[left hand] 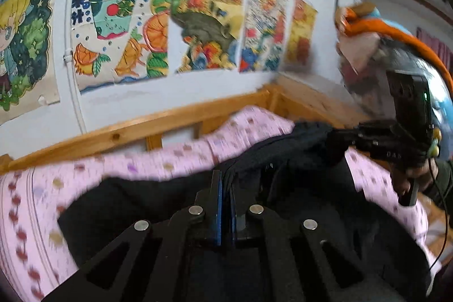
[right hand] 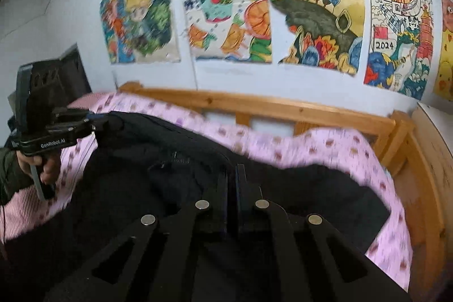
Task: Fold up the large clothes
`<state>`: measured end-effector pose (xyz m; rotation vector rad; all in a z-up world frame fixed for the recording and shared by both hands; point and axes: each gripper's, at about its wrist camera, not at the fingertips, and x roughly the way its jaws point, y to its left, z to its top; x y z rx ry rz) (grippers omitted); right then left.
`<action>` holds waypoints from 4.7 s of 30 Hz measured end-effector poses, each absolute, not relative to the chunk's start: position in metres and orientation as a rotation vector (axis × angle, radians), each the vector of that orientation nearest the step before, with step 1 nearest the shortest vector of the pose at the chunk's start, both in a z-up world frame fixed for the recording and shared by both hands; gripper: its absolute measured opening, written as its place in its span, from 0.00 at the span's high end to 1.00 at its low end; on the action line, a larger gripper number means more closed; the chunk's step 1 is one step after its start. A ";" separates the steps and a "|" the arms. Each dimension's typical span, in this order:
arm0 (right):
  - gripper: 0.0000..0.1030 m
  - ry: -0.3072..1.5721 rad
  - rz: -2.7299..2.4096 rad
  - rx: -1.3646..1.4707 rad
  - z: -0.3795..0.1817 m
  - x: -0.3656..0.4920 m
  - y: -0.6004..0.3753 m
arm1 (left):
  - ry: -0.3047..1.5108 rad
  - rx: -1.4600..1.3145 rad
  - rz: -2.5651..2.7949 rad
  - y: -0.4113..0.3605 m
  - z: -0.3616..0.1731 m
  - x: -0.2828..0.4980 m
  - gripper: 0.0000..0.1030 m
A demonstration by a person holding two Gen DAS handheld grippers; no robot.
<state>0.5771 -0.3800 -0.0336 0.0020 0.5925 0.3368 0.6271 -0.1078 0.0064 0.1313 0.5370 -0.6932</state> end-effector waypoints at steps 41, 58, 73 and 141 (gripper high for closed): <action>0.82 0.669 0.318 -0.112 -0.060 0.492 -0.350 | 0.612 0.303 -0.642 -0.110 -0.102 0.565 0.96; 0.55 0.556 0.133 -0.029 -0.121 0.586 -0.341 | 0.509 0.062 -0.784 -0.068 -0.054 0.549 0.92; 0.55 0.526 0.194 -0.068 -0.140 0.555 -0.350 | 0.781 0.164 -0.777 -0.134 -0.103 0.607 0.80; 0.48 0.602 0.045 0.023 -0.156 0.565 -0.363 | 0.804 0.209 -0.600 -0.128 -0.109 0.613 0.86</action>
